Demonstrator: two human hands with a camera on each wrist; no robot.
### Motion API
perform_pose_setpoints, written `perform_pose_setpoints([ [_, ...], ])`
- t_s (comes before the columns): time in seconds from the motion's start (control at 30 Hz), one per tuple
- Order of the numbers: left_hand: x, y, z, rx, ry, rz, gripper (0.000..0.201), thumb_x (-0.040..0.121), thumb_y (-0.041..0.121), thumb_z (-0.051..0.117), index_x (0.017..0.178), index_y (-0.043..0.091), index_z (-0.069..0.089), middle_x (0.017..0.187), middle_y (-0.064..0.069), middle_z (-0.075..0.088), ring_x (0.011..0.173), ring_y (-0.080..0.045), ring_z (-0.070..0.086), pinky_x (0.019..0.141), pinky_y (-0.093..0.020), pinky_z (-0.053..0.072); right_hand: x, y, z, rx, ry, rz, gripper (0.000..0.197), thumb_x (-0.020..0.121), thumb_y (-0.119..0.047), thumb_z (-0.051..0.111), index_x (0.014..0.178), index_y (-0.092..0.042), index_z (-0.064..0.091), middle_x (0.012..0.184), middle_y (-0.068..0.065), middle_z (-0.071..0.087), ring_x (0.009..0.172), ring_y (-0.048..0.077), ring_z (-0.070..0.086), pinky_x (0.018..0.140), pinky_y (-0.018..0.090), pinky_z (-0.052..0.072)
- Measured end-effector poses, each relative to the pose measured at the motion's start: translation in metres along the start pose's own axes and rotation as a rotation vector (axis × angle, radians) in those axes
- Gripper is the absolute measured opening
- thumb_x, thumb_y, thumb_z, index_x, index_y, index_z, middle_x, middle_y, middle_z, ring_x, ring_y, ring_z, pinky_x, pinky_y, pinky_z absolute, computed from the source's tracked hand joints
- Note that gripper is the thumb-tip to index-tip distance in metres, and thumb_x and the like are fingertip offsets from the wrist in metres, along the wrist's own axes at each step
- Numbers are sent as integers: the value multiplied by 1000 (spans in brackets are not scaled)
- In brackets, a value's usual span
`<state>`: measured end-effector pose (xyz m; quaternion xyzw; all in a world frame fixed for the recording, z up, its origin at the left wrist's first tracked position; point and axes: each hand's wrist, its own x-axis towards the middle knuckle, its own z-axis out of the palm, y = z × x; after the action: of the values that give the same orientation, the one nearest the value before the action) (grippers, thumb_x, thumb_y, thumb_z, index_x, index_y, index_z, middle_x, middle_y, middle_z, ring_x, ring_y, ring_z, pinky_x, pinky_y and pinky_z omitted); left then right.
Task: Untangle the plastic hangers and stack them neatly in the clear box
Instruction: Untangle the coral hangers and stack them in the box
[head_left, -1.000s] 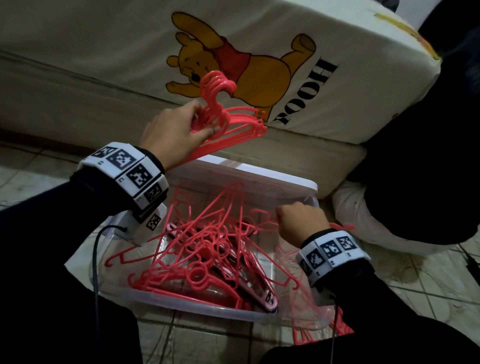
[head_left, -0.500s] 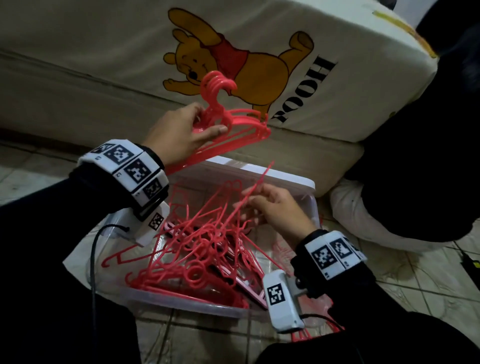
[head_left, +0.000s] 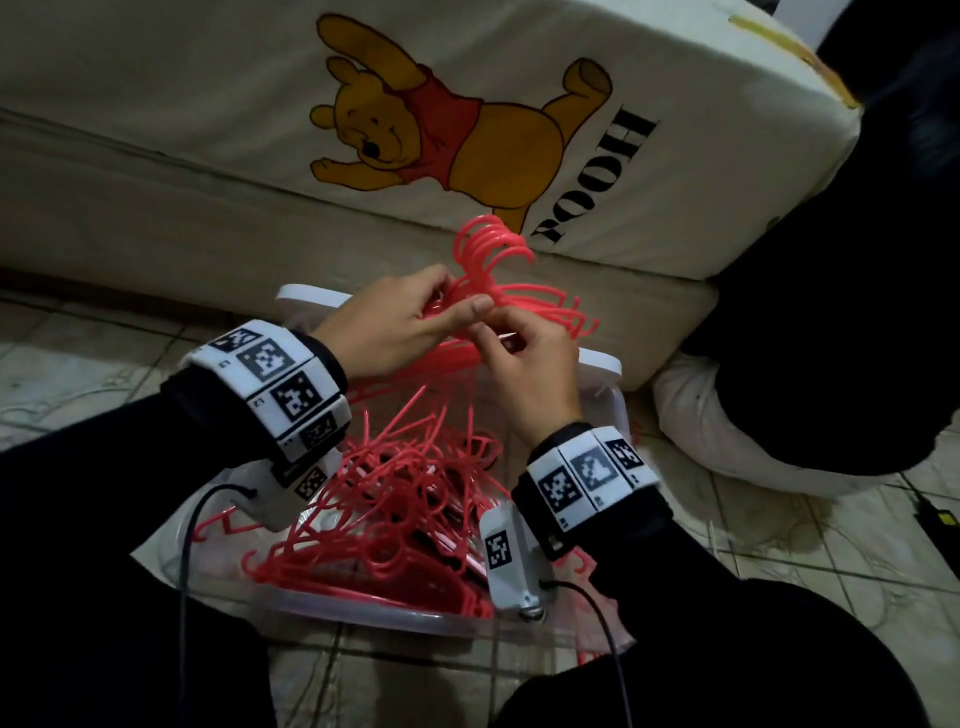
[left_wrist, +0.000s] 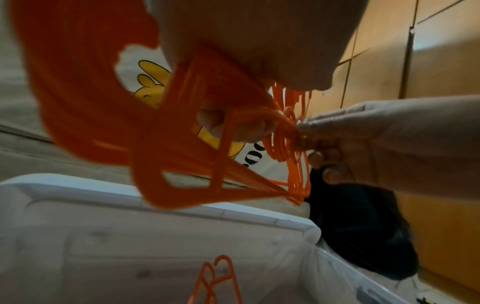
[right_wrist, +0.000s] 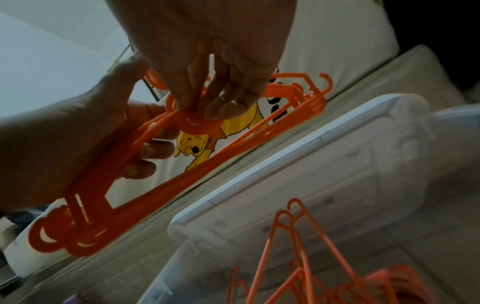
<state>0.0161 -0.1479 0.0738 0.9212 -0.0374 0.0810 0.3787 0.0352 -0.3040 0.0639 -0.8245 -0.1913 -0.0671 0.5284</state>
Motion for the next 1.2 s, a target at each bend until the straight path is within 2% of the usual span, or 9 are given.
perform_pose_setpoints([
  [0.13, -2, 0, 2, 70, -4, -4, 55, 74, 75, 36, 86, 24, 53, 66, 7, 55, 60, -10, 51, 54, -32, 36, 3, -3, -4, -1, -69, -74, 6, 82, -5, 65, 79, -8, 68, 71, 4, 66, 66, 16, 61, 66, 37, 51],
  [0.23, 1, -3, -3, 144, -27, -17, 58, 79, 71, 39, 97, 20, 60, 81, -1, 65, 75, -19, 60, 68, -42, 49, 14, 3, -20, 51, -266, 26, 12, 85, -2, 64, 79, -13, 66, 69, 0, 66, 62, 11, 62, 62, 27, 52],
  [0.4, 3, -12, -11, 326, -10, -40, 54, 80, 71, 42, 102, 24, 60, 92, -1, 66, 87, -22, 61, 70, -35, 46, 25, 49, -43, -650, -636, 74, 5, 83, -12, 63, 81, -11, 67, 80, 6, 69, 77, 20, 64, 67, 22, 41],
  [0.5, 4, -13, -12, 346, 8, -47, 50, 83, 68, 44, 102, 25, 60, 94, -2, 67, 89, -24, 61, 73, -36, 48, 5, 90, -31, -989, -872, 204, 18, 77, -18, 67, 94, -13, 70, 97, 8, 71, 92, 26, 66, 78, 28, 50],
  [0.73, 5, -12, -13, 336, 14, -32, 50, 83, 69, 43, 101, 25, 60, 90, -3, 67, 85, -24, 61, 75, -42, 50, -28, 147, -1, -1010, -1092, 170, 50, 56, -46, 64, 102, -37, 46, 96, 10, 69, 89, 32, 67, 77, 39, 53],
  [0.83, 6, -12, -14, 329, 5, -32, 51, 83, 68, 43, 102, 23, 61, 90, -3, 67, 83, -24, 61, 75, -42, 50, -42, 160, 13, -980, -1039, 59, 53, 59, -62, 52, 110, -54, 40, 88, -2, 70, 71, 23, 70, 60, 32, 51],
  [0.93, 7, -12, -14, 330, -2, -27, 52, 84, 67, 43, 101, 22, 61, 89, -3, 67, 81, -22, 60, 74, -42, 50, -57, 161, 28, -939, -1093, 47, 61, 49, -70, 36, 105, -45, 37, 67, -4, 66, 50, 24, 64, 47, 30, 44],
  [1.1, 7, -14, -17, 317, -4, -49, 56, 82, 71, 41, 104, 23, 61, 90, -2, 67, 83, -22, 61, 76, -43, 51, -42, 130, 28, -1010, -1072, -20, 34, 70, -37, 51, 102, -27, 45, 86, 7, 67, 75, 30, 69, 62, 35, 53],
  [1.2, 7, -15, -19, 308, 12, -54, 56, 81, 71, 41, 103, 24, 61, 89, -1, 67, 83, -21, 61, 76, -43, 51, -21, 105, 10, -941, -1011, 84, 26, 79, -25, 50, 104, -23, 57, 97, 16, 67, 86, 33, 67, 70, 29, 44],
])
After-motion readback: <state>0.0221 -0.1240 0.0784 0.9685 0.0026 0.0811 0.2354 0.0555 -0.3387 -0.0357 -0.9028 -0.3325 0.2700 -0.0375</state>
